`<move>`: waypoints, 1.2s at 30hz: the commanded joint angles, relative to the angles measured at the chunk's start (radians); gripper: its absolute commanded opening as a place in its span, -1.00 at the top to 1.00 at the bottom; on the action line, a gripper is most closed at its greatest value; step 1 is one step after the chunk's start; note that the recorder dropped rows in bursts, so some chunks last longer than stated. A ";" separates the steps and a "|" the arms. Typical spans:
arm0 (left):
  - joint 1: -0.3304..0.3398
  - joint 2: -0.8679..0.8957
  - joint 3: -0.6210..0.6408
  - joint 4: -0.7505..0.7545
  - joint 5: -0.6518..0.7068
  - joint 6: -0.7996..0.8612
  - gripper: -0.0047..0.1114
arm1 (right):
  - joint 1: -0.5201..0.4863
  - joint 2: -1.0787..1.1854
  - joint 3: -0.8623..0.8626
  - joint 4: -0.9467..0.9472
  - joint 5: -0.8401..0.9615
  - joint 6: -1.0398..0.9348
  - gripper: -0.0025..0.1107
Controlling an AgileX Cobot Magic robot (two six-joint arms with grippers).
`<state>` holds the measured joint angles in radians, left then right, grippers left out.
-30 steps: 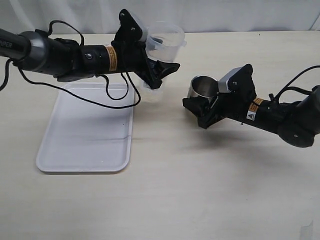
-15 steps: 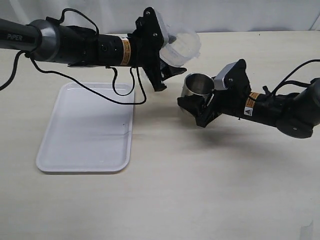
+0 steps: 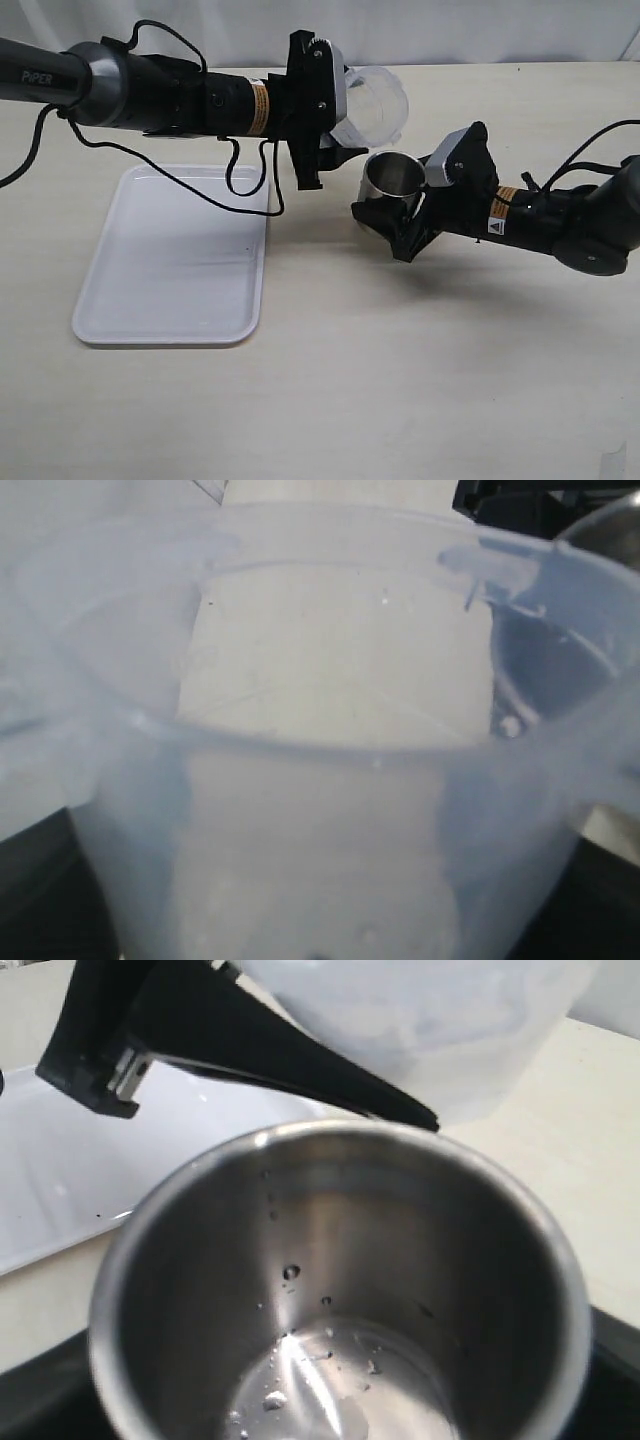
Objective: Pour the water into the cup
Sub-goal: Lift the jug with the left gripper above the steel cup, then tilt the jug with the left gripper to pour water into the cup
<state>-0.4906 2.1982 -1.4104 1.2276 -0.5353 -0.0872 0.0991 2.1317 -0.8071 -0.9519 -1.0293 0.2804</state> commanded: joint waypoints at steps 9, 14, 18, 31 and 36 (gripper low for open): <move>-0.013 -0.017 -0.011 -0.009 -0.023 0.139 0.92 | -0.004 -0.005 -0.035 -0.137 -0.020 0.009 0.88; -0.015 -0.017 -0.011 -0.009 -0.021 0.176 0.92 | -0.004 0.002 -0.042 -0.133 -0.020 0.028 0.88; -0.015 -0.017 -0.011 -0.009 -0.021 0.243 0.92 | -0.004 0.002 -0.042 -0.145 -0.020 0.028 0.88; -0.015 -0.017 -0.011 -0.013 -0.015 0.371 0.92 | -0.004 0.002 -0.042 -0.189 -0.046 0.028 0.88; -0.015 -0.017 -0.011 -0.013 -0.015 0.433 0.92 | -0.004 0.002 -0.042 -0.189 -0.046 0.028 0.88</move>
<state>-0.5027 2.1982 -1.4104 1.2276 -0.5353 0.3044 0.0991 2.1353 -0.8435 -1.1384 -1.0486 0.3032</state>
